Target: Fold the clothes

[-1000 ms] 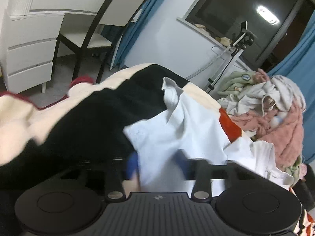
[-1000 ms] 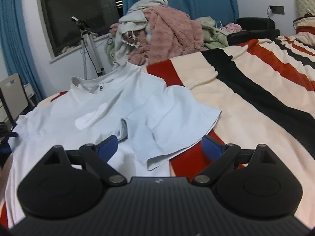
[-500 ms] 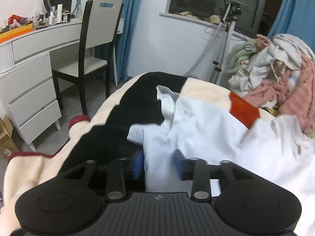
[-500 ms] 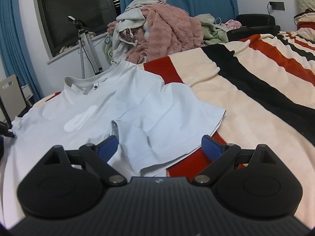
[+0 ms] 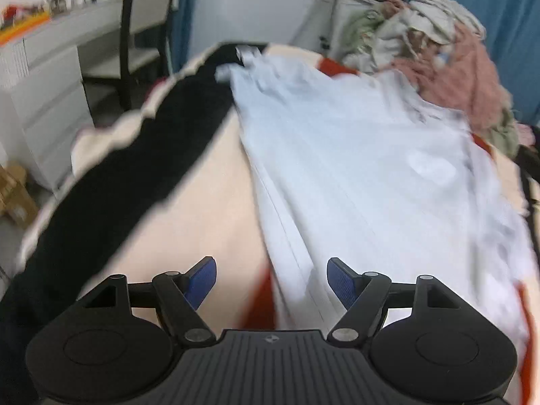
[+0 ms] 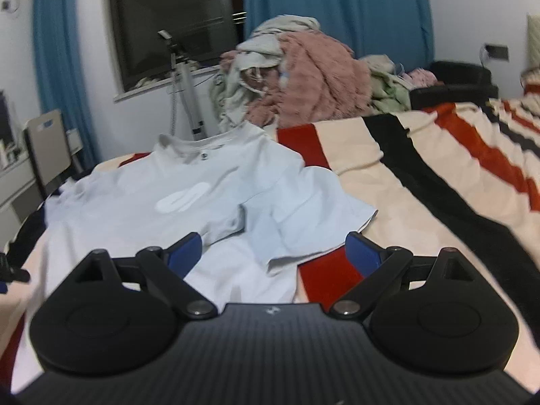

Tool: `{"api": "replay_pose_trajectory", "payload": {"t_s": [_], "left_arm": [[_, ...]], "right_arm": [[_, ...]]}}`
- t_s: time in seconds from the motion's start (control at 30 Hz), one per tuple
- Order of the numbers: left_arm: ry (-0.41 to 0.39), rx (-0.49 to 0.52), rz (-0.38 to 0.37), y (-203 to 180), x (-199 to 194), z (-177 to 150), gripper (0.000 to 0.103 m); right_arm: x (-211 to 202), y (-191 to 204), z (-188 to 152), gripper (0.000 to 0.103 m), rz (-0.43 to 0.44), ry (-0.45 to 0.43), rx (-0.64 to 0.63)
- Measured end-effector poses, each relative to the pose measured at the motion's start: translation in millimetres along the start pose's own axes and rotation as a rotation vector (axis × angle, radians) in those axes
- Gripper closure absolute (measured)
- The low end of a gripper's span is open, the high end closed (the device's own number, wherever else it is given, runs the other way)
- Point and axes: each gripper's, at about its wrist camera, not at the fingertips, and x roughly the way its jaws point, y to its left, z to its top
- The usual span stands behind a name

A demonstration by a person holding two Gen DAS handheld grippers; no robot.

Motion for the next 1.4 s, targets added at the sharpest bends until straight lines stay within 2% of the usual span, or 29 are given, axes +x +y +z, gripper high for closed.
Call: {"api": "replay_pose_trajectory", "payload": {"t_s": [0.1,0.2,0.37,0.43,0.5,0.6,0.67,0.73,0.77,0.8,0.83,0.9,1.0,1.1,1.2,1.3,1.4], "left_arm": [[0.001,0.031,-0.088,-10.0,-28.7,-33.5,0.034],[0.009,0.101,-0.178,-23.0,-53.1,-66.7,0.038],[0.117,0.155,-0.324,-41.8,-65.4,-118.5,0.046],[0.139,0.212,-0.340,-52.7,-64.3,-128.1,0.048],[0.128,0.257,-0.342,-60.1,-63.7,-131.7,0.048],[0.155,0.291,-0.351,-67.7,-56.4,-137.3,0.048],[0.165,0.332,-0.300,-71.7,-49.0,-142.3,0.049],[0.158,0.356,-0.248,-72.1,-46.8,-146.4,0.069],[0.151,0.352,-0.235,-70.0,-48.1,-146.6,0.075],[0.146,0.341,-0.226,-66.9,-49.8,-145.9,0.092],[0.148,0.315,-0.228,-61.2,-52.9,-142.7,0.101],[0.148,0.241,-0.229,-46.5,-63.0,-133.0,0.101],[0.123,0.094,-0.187,-15.4,-86.0,-111.3,0.101],[0.115,0.016,-0.079,15.4,-110.1,-88.5,0.101],[0.141,-0.020,0.083,40.4,-122.8,-75.4,0.101],[0.194,-0.033,0.211,54.4,-120.3,-73.1,0.101],[0.192,0.031,0.221,46.9,-120.8,-75.7,0.097]], "right_arm": [[-30.3,5.0,0.6,0.010,0.017,0.015,-0.038],[-63.6,-1.4,-4.5,0.010,0.021,0.025,-0.012],[-110.5,-22.3,-13.9,0.010,0.011,0.017,0.089],[-123.5,-28.9,-17.0,0.010,0.006,0.006,0.121],[-131.0,-30.2,-19.9,0.010,0.003,-0.007,0.126],[-133.7,-28.2,-22.9,0.010,0.003,-0.016,0.112],[-127.0,-27.9,-23.8,0.010,-0.002,-0.002,0.102],[-124.1,-28.7,-25.8,0.010,-0.007,0.011,0.105],[-122.1,-29.6,-26.9,0.010,-0.010,0.019,0.110],[-121.2,-30.4,-27.8,0.010,-0.011,0.025,0.114],[-121.6,-31.3,-28.5,0.010,-0.012,0.029,0.120],[-122.8,-32.9,-29.6,0.010,-0.013,0.034,0.130],[-127.8,-33.3,-29.8,0.010,-0.004,0.022,0.142],[-129.5,-33.0,-28.8,0.010,0.015,0.016,0.144],[-129.7,-32.3,-27.7,0.010,0.031,0.014,0.144],[-129.2,-31.1,-26.7,0.010,0.040,0.016,0.145],[-130.0,-30.9,-26.8,0.010,0.044,0.017,0.142]]}}
